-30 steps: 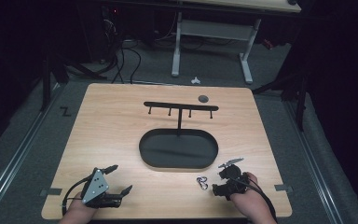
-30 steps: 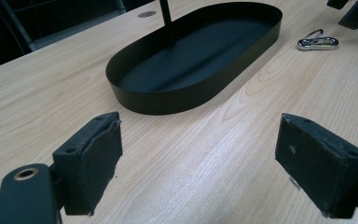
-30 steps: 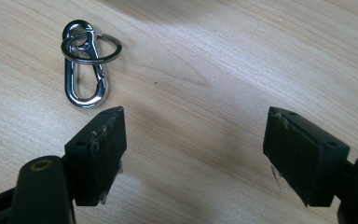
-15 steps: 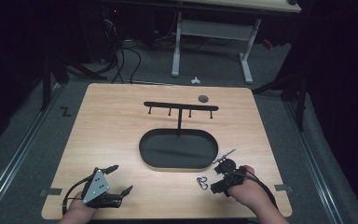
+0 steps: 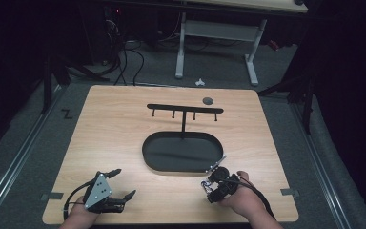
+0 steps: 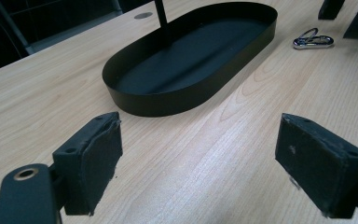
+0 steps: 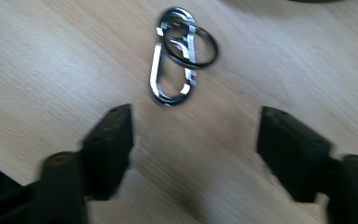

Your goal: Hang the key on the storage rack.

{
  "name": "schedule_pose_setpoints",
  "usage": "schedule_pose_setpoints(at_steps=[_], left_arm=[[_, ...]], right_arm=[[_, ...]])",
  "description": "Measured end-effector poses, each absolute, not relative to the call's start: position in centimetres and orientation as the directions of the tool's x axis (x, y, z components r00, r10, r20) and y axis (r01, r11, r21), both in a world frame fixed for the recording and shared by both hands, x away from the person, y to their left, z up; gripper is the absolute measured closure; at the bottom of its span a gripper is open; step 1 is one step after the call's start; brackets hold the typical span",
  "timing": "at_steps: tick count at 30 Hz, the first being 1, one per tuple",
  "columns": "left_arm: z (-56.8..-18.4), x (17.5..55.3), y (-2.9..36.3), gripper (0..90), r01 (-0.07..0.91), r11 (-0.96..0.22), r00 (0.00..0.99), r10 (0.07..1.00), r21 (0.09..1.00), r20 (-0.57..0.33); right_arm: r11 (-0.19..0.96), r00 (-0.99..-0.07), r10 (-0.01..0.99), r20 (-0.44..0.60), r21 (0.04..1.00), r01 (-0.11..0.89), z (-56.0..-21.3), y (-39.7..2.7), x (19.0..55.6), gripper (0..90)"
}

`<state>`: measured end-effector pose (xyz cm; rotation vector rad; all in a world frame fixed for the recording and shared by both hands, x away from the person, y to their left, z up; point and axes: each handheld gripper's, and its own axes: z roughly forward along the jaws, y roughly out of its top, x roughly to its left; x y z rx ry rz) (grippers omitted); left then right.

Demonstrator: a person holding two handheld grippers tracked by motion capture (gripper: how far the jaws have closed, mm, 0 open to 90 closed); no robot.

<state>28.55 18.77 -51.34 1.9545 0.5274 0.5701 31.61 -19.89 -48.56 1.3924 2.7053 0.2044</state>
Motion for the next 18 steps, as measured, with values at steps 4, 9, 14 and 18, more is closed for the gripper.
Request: schedule_pose_setpoints(at_steps=[4, 9, 14, 18], left_arm=[[-51.3, 28.5, 18.8, 15.2, 0.116, -0.411, 0.794, 0.585, 0.904, 0.164], [-51.3, 28.5, 18.8, 15.2, 0.116, -0.412, 0.795, 0.584, 0.904, 0.164], [-51.3, 28.5, 18.8, 15.2, 0.115, -0.412, 0.795, 0.584, 0.904, 0.165], [-51.3, 28.5, 18.8, 15.2, 0.115, -0.413, 0.796, 0.582, 0.904, 0.165]], right_arm=[[0.591, -0.598, 0.802, -0.019, 0.182, 0.786, -48.9, -19.1, 31.7, 52.0], [0.599, -0.607, 0.794, -0.023, 0.203, 0.775, -49.0, -18.6, 31.9, 56.8], [0.602, -0.611, 0.791, -0.036, 0.227, 0.766, -48.6, -17.9, 32.2, 56.6], [0.611, -0.616, 0.786, -0.051, 0.214, 0.762, -48.7, -17.5, 32.7, 54.5]])
